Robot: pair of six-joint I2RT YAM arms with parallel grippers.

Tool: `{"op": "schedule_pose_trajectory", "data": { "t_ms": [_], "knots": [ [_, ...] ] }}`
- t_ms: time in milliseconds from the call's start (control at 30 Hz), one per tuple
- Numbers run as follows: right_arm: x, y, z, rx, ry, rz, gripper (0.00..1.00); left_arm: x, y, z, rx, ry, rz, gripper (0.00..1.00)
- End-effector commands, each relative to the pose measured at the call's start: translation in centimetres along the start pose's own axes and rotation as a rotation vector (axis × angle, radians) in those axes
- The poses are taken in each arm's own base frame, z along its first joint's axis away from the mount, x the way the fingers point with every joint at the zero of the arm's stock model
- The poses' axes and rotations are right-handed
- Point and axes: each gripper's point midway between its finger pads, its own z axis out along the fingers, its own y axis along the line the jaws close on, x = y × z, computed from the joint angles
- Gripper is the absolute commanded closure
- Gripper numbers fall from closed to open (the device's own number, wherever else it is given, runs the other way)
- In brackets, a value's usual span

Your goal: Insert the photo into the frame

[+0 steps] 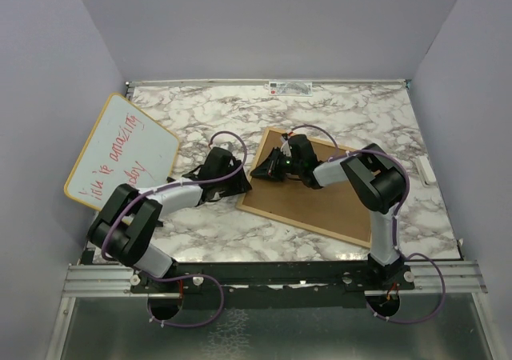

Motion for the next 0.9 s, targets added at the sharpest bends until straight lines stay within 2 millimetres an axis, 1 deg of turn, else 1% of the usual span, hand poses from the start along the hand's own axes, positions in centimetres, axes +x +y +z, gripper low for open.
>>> {"op": "schedule_pose_trajectory", "data": {
  "t_ms": [0, 133, 200, 300, 367, 433, 533, 633, 733, 867],
  "knots": [
    [1.5, -4.1, 0.2, 0.132, 0.016, 0.019, 0.87, 5.0, 5.2, -0.2, -0.168, 0.147, 0.015, 0.43],
    [1.2, -2.7, 0.4, 0.093, 0.024, 0.013, 0.87, 6.2, 6.8, 1.1, -0.230, 0.205, 0.046, 0.51],
    [1.1, -2.2, 0.4, 0.084, 0.025, 0.014, 0.87, 6.8, 7.2, 1.8, -0.253, 0.234, 0.059, 0.55],
    [1.1, -1.5, 0.3, 0.065, 0.029, 0.014, 0.87, 7.6, 7.9, 2.3, -0.306, 0.257, 0.082, 0.60],
    [0.8, -0.9, 0.1, 0.055, 0.023, 0.012, 0.87, 8.1, 8.8, 2.0, -0.354, 0.272, 0.097, 0.65],
    [0.2, 0.1, -0.2, 0.039, 0.003, 0.004, 0.87, 8.9, 9.9, 1.5, -0.401, 0.288, 0.098, 0.73],
    [-1.1, 1.8, -0.5, 0.025, -0.041, -0.010, 0.87, 10.0, 11.3, 0.8, -0.455, 0.314, 0.091, 0.78],
    [-2.4, 3.2, -0.8, 0.006, -0.089, -0.018, 0.87, 10.7, 11.8, 0.6, -0.480, 0.332, 0.072, 0.81],
    [-3.0, 4.0, -0.8, -0.015, -0.110, -0.025, 0.87, 11.4, 12.3, 0.6, -0.506, 0.359, 0.053, 0.82],
    [-2.9, 3.3, -0.2, -0.001, -0.102, -0.015, 0.86, 11.9, 12.5, 0.6, -0.516, 0.379, 0.037, 0.83]
  ]
}}
